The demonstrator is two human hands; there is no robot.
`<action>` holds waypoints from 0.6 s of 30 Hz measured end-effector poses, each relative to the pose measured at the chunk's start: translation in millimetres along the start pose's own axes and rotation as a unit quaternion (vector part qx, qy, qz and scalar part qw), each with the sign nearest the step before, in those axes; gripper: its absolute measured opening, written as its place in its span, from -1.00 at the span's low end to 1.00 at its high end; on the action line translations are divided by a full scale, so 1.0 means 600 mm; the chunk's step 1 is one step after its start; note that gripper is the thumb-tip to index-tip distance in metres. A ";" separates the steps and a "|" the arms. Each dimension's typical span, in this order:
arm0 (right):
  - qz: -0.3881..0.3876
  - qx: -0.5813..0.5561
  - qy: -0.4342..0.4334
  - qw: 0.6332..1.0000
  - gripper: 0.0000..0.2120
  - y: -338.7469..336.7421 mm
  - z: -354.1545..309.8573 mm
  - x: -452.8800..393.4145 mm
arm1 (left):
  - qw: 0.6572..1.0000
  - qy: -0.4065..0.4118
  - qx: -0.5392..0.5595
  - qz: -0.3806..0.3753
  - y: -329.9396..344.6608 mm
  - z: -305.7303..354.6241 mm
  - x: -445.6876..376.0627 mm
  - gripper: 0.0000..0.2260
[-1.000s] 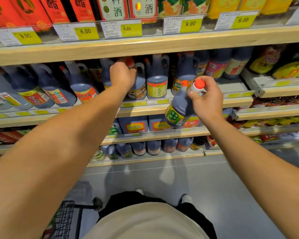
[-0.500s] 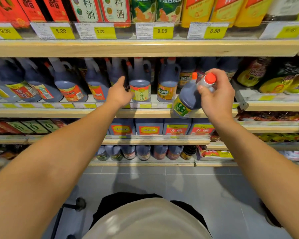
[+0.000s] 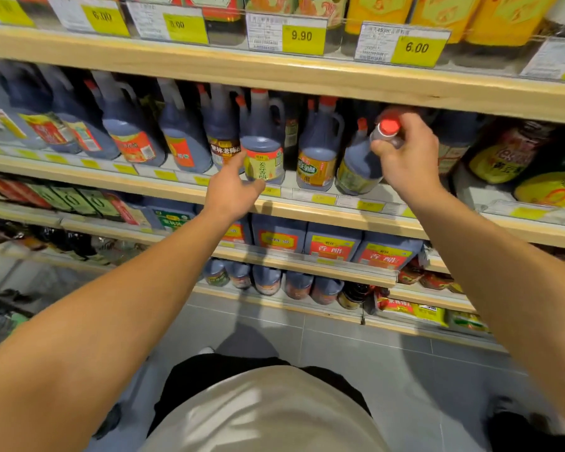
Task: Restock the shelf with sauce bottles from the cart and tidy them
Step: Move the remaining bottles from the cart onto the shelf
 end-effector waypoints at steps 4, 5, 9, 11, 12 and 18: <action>-0.019 -0.035 0.088 0.995 -0.68 0.028 0.027 -0.051 | 1.000 -0.008 -0.003 0.013 0.010 -0.004 0.006 -0.39; -0.018 -0.057 0.101 0.993 -0.63 0.033 0.025 -0.061 | 1.000 -0.014 -0.002 0.014 0.012 -0.005 0.009 -0.39; -0.104 -0.017 0.188 0.977 -0.56 0.049 0.040 -0.097 | 0.999 -0.036 -0.002 0.016 0.020 -0.003 0.020 -0.38; -0.136 -0.009 0.226 0.964 -0.54 0.050 0.048 -0.095 | 0.999 -0.034 -0.003 0.020 0.020 0.000 0.026 -0.38; -0.133 -0.016 0.232 0.963 -0.55 0.049 0.050 -0.091 | 0.999 -0.033 -0.004 0.020 0.019 0.000 0.030 -0.39; -0.039 -0.019 0.180 0.983 -0.38 0.042 0.055 -0.001 | 0.999 -0.054 -0.002 0.004 0.005 -0.007 0.058 -0.40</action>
Point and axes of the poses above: each hand's wrist, its own x-axis away from the middle knuckle, its own y-axis out of the palm, z = x × y, the point moved 2 cm from there along -x, towards the middle knuckle
